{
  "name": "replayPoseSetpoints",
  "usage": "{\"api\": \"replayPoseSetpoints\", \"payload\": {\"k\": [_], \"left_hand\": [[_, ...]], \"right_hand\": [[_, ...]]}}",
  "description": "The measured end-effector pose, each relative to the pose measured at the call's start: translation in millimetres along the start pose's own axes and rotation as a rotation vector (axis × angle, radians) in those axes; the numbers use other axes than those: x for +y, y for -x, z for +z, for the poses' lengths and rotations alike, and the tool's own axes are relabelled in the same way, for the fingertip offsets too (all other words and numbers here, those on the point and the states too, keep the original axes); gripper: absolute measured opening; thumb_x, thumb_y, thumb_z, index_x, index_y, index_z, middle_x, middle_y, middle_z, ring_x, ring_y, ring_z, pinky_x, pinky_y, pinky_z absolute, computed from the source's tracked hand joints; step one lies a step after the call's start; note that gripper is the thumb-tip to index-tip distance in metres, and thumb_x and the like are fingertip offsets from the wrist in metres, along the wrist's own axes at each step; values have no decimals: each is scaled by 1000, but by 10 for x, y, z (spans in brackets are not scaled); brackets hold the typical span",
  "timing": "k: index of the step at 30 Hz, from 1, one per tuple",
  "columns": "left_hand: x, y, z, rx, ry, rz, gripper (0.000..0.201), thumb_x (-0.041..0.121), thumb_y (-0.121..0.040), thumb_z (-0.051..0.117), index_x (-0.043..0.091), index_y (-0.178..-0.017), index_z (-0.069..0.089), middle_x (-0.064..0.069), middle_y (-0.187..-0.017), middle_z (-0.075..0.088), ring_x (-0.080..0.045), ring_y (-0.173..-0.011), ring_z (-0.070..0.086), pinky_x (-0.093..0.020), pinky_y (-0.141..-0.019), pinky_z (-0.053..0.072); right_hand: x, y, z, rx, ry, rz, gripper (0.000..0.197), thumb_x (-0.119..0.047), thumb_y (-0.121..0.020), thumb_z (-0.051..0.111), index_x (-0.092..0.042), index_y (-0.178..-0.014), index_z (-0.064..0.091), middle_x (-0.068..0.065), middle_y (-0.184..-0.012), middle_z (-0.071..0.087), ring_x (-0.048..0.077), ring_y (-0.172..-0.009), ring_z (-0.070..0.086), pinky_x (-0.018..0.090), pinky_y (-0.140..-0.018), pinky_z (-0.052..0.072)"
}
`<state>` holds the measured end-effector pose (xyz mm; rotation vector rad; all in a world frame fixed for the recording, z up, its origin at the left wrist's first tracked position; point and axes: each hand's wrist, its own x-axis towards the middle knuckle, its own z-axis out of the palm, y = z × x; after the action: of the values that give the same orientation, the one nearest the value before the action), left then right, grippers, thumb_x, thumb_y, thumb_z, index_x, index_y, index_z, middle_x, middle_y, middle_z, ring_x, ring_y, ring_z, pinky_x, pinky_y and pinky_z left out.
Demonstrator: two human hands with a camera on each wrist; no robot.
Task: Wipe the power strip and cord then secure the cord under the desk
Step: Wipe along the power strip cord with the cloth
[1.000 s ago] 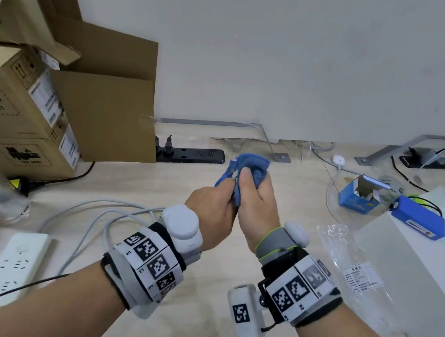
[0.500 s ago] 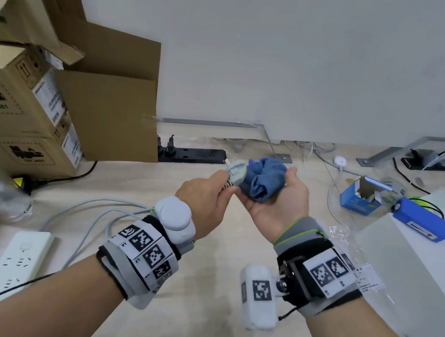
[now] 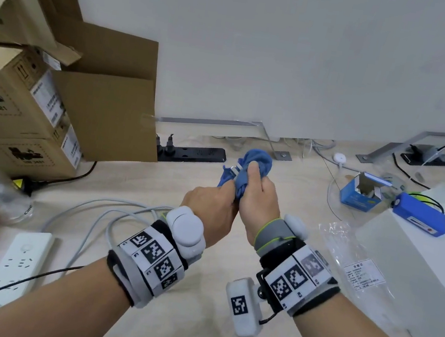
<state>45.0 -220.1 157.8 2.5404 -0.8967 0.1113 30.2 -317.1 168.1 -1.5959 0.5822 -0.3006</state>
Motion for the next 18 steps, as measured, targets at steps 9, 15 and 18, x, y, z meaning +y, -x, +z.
{"api": "replayPoseSetpoints", "payload": {"k": [9, 15, 18], "left_hand": [[-105, 22, 37, 81, 135, 105, 38, 42, -89, 31, 9, -91, 50, -7, -64, 55, -36, -56, 48, -37, -53, 38], [-161, -102, 44, 65, 455, -20, 20, 30, -83, 35, 16, -77, 48, 2, -67, 51, -23, -61, 46, -30, -55, 30], [-147, -139, 98, 44, 507, 0, 27, 27, -82, 37, 5, -76, 51, -4, -66, 53, -25, -61, 48, -28, -55, 28]], "right_hand": [[-47, -237, -169, -55, -619, 462, 26, -26, -96, 47, -10, -103, 66, 13, -93, 69, 29, -78, 64, 37, -68, 54], [72, -106, -70, -173, -408, 82, 39, -42, -99, 42, -13, -118, 60, 13, -107, 69, 26, -100, 65, 42, -85, 53], [151, -134, 9, -58, -69, -205, 32, -34, -99, 46, -8, -109, 63, 12, -103, 69, 22, -97, 65, 36, -87, 52]]}}
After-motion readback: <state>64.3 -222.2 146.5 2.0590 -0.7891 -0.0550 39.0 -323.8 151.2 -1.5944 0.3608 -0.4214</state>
